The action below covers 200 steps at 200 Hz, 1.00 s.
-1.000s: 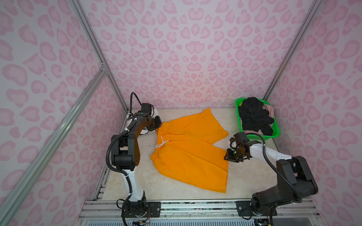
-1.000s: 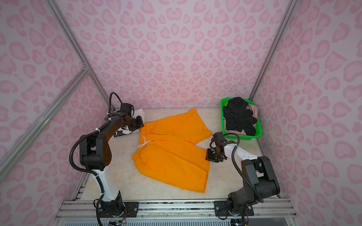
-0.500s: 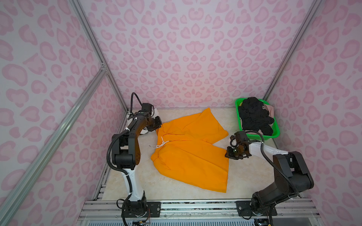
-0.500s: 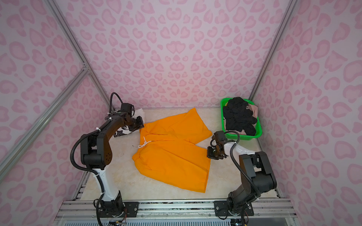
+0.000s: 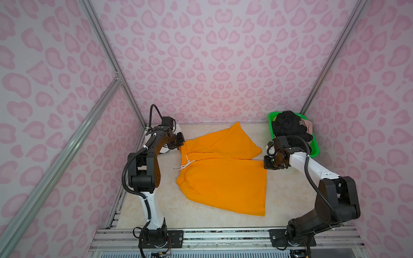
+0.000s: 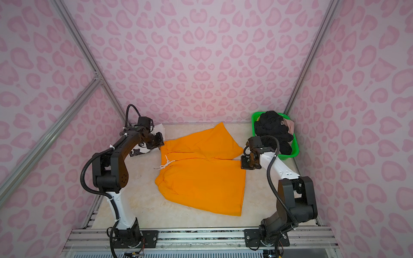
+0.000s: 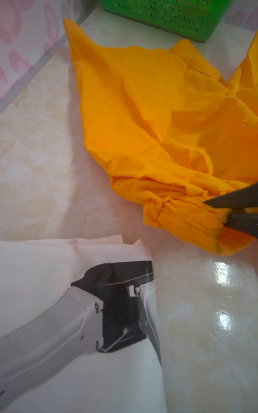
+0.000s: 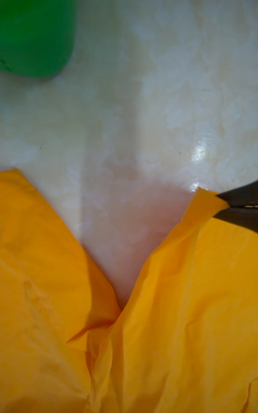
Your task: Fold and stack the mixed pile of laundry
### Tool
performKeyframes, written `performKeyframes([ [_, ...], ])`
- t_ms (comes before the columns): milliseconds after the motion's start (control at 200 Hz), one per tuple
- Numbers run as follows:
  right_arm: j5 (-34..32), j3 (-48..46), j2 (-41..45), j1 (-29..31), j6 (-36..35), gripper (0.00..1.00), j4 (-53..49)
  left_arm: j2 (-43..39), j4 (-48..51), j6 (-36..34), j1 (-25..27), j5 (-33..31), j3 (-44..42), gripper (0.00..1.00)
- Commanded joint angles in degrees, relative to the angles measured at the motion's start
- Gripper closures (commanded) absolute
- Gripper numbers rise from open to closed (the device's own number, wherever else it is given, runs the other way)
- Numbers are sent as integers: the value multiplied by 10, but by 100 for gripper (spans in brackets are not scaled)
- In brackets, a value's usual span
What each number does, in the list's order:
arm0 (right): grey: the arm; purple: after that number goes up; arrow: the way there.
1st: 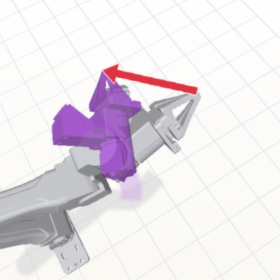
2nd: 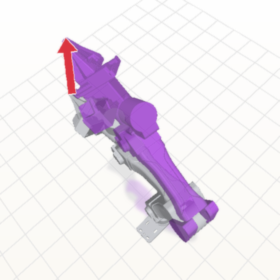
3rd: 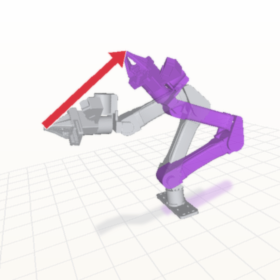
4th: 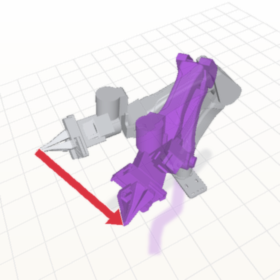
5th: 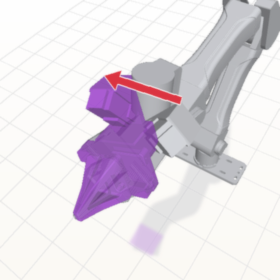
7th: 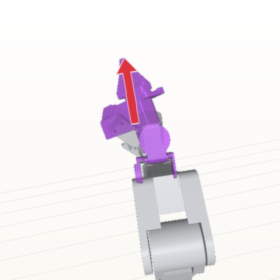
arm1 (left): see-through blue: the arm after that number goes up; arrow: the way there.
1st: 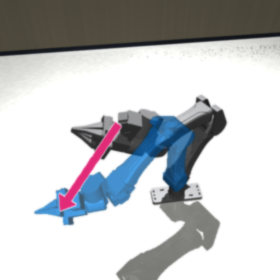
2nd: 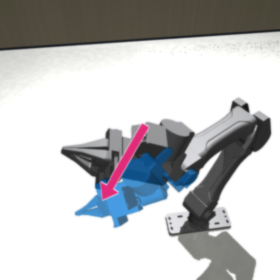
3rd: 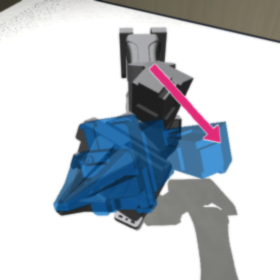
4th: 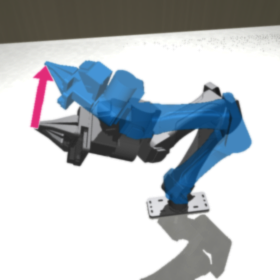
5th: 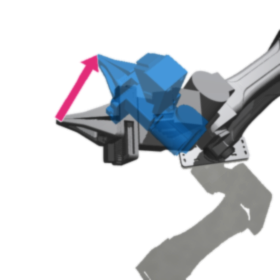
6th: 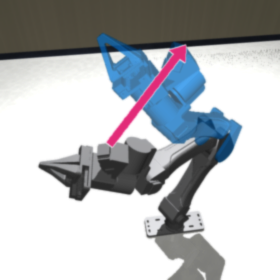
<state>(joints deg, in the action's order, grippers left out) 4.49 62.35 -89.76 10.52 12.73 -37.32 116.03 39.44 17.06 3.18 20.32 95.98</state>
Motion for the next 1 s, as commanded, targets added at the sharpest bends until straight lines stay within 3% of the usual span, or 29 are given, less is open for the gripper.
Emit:
performKeyframes([
  [0, -59, 8, -20, -2, -24, 100, -54, 10, 9, -11, -2, -2, 10, 97],
  [45, -44, 4, -32, -2, -23, 100, -42, 14, 12, -12, -1, 1, 13, 97],
  [110, -37, 6, -49, -1, -10, 89, -38, 17, 9, -11, -2, 5, 12, 96],
  [205, -94, 18, -56, 9, 11, 72, -62, 21, 8, -12, -1, 8, 15, 91],
  [290, -136, 29, -32, 37, 10, 62, -83, 20, 7, -17, -2, -3, 17, 76],
  [390, -120, 53, -8, 83, 11, 58, -122, 18, -1, -18, -2, -33, 20, 54],
  [505, -21, 53, 21, 144, 10, 57, -134, 2, -7, -14, -2, -63, 15, 41],
  [670, 99, -12, 56, 212, 60, 59, -107, -65, -1, -11, -2, -74, -32, 39],
  [805, 118, -83, 71, 252, 91, 63, -94, -147, 14, 0, -2, -50, -122, 40],
  [995, 92, -156, 66, 245, 113, 70, -99, -269, -35, 68, 12, -10, -342, 42],
])
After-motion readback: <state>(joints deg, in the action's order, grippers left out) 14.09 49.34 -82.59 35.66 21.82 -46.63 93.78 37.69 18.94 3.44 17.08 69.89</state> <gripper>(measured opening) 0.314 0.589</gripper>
